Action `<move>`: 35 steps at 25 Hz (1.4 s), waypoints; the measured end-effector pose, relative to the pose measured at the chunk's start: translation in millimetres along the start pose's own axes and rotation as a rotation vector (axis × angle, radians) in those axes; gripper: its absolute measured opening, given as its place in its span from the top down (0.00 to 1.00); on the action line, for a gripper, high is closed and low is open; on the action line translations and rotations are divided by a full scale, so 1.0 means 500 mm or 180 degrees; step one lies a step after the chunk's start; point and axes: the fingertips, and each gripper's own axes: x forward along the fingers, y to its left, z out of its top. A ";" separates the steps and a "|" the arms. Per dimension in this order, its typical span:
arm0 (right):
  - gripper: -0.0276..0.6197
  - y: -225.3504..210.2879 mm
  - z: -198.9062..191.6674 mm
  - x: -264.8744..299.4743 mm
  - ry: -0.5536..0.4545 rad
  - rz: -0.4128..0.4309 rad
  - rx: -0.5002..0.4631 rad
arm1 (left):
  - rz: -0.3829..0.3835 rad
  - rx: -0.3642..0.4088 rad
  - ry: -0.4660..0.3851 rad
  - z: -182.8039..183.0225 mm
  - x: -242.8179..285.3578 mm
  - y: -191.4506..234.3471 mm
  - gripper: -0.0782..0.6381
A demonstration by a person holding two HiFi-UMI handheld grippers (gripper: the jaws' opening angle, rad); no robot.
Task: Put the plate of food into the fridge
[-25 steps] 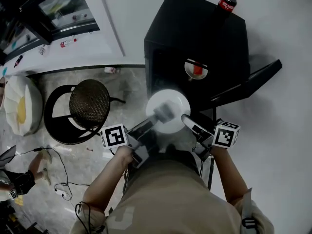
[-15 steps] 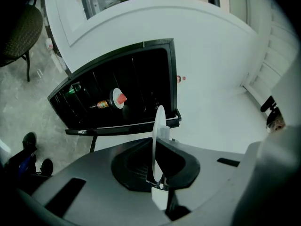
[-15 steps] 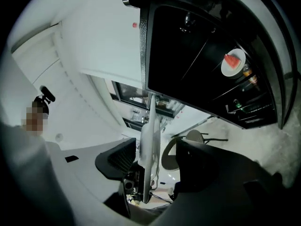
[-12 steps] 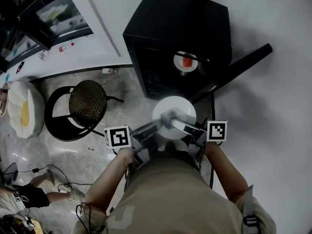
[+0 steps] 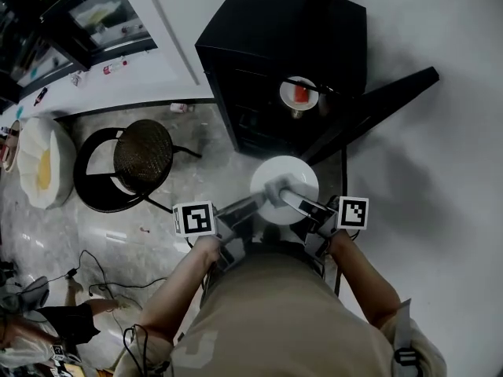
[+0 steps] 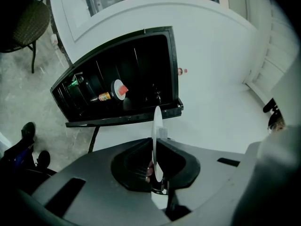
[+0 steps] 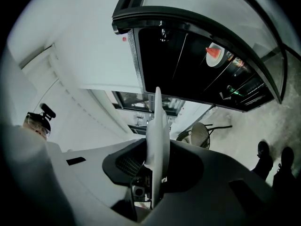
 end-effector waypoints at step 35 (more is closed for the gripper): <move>0.77 -0.035 -0.062 0.024 0.0061 -0.0134 -0.0106 | 0.0060 -0.0040 -0.0217 -0.024 -0.049 0.052 0.86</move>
